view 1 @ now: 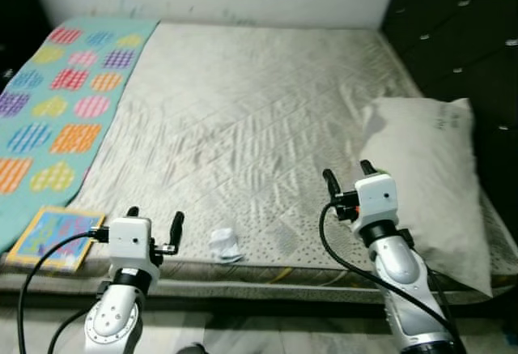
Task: Clean up the room
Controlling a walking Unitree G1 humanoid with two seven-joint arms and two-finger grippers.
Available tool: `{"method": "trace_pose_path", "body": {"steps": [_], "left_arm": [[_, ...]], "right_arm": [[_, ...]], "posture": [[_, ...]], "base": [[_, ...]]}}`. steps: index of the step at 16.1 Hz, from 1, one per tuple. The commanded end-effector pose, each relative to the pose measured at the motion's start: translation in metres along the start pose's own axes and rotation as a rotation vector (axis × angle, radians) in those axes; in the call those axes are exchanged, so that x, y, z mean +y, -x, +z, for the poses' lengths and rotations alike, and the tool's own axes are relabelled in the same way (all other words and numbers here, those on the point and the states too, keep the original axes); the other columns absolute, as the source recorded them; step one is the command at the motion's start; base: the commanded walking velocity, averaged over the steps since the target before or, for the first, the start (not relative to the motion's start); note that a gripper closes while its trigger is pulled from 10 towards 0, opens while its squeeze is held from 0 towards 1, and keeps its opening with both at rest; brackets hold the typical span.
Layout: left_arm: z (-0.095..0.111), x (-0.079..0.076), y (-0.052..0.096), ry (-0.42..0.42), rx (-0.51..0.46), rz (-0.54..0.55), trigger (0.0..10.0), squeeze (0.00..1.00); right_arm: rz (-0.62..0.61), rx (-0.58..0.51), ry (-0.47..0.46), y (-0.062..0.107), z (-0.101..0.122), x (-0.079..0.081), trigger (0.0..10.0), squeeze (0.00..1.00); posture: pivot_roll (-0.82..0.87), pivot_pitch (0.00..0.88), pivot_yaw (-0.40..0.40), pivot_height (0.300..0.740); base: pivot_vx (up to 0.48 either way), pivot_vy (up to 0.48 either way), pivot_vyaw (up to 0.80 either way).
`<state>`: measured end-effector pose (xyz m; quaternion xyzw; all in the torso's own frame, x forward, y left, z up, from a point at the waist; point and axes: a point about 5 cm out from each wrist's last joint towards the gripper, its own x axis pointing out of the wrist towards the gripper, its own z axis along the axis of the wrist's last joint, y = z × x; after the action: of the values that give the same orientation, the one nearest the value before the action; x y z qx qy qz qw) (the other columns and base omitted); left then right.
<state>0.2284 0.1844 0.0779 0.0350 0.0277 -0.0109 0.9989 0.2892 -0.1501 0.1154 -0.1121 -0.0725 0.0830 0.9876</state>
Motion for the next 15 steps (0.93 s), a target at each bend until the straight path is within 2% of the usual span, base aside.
{"method": "trace_pose_path", "body": {"steps": [1, 7, 15], "left_arm": [[-0.0018, -0.0012, -0.0002, 0.006, 0.011, -0.015, 10.0, 0.00], [-0.0010, -0.0019, 0.0004, 0.018, 0.009, -0.032, 10.0, 0.00], [-0.0013, -0.0030, -0.0002, 0.021, 0.010, -0.036, 10.0, 0.00]], "right_arm": [[-0.017, -0.003, 0.002, 0.0009, 0.0016, -0.0056, 10.0, 0.00], [-0.015, 0.004, 0.008, 0.0012, 0.0005, -0.0047, 10.0, 0.00], [-0.008, 0.008, 0.009, 0.0001, -0.0006, -0.0049, 10.0, 0.00]], "posture": [[-0.01, 0.116, -0.059, 0.740], [-0.01, 0.121, -0.057, 0.740], [-0.01, 0.117, -0.061, 0.740]], "base": [[0.000, 0.000, 0.00], [0.000, 0.000, 0.00], [0.250, 0.000, 0.00]]}}
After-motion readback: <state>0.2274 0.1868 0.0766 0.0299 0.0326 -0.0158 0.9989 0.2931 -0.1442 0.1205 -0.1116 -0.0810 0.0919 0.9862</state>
